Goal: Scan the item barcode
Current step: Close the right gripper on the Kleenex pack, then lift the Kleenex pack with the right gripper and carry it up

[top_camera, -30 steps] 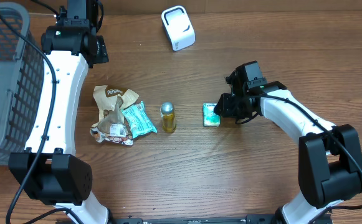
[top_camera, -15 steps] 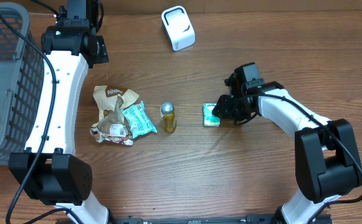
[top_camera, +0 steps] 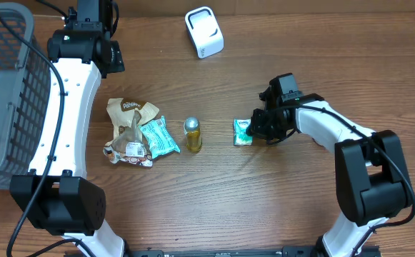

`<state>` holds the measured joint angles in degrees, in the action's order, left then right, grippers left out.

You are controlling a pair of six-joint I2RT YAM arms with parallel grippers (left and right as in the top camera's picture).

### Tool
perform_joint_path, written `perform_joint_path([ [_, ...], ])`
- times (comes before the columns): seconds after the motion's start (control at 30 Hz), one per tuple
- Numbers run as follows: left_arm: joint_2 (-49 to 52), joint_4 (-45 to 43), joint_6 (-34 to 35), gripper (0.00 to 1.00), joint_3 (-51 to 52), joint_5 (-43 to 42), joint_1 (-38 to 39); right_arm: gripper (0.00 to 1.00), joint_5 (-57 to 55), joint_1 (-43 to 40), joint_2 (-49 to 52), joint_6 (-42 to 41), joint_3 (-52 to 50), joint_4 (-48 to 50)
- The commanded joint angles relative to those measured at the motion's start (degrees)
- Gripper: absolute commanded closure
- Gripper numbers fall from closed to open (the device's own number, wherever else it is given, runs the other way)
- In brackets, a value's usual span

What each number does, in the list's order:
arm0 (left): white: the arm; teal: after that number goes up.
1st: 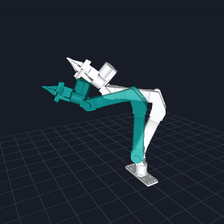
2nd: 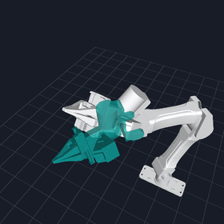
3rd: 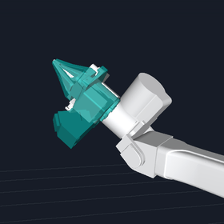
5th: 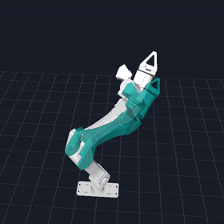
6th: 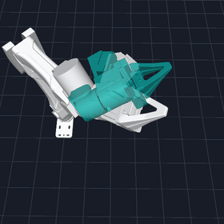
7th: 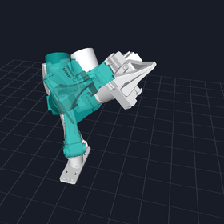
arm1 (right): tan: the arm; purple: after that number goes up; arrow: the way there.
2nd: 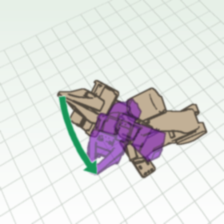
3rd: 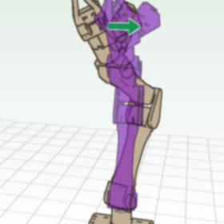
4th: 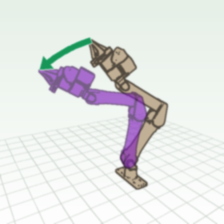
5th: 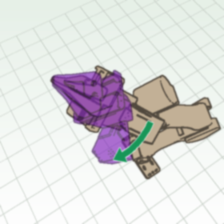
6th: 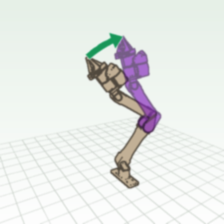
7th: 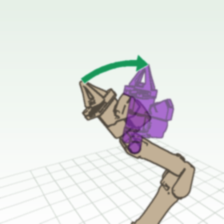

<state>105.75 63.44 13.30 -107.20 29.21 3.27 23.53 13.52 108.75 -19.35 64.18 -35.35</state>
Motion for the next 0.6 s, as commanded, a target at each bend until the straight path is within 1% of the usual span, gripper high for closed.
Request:
perform_joint_path([
  [0.0,-1.07,-0.04,-0.48,0.0,-0.92,0.76,0.13,0.96,9.14,-2.82,0.7,1.9,1.03,-1.18],
  [0.03,-1.07,-0.07,-0.48,0.0,-0.92,0.76,0.13,0.96,12.61,-3.5,0.42,3.85,1.2,-1.33],
  [0.07,-1.07,-0.04,-0.48,0.0,-0.92,0.76,0.13,0.96,20.72,-4.98,-0.42,7.39,1.2,-1.27],
  [0.13,-1.07,-0.04,-0.48,0.01,-0.92,0.76,0.13,0.96,30.49,-6.47,-1.16,10.36,1.2,-1.33],
  [0.17,-1.07,-0.04,-0.48,0.0,-0.92,0.76,0.13,0.96,37.51,-7.21,-1.4,12.57,1.2,-1.53],
  [0.2,-1.07,-0.04,-0.48,0.0,-0.92,0.76,0.13,0.96,40.65,-7.43,-1.4,13.68,1.2,-1.57],
  [0.23,-1.07,-0.04,-0.48,0.0,-0.9,0.76,0.13,0.96,47.69,-7.74,-1.4,16.22,1.2,-1.95],
  [0.3,-1.07,-0.04,-0.48,0.0,-0.9,0.79,0.13,0.96,56.78,-7.76,-1.4,20.24,1.2,-3.1],
  [0.4,-1.07,-0.04,-0.48,0.0,-0.9,0.76,0.13,0.96,65.24,-7.76,-1.4,25.53,1.18,-5.77],
  [0.53,-1.07,-0.07,-0.48,0.0,-0.92,0.76,0.13,0.96,66.42,-7.76,-1.4,29.42,1.2,-9.88],
  [0.57,-1.07,-0.07,-0.48,0.0,-0.9,0.76,0.13,0.96,66.42,-7.76,-1.46,32.52,1.2,-12.98],
])
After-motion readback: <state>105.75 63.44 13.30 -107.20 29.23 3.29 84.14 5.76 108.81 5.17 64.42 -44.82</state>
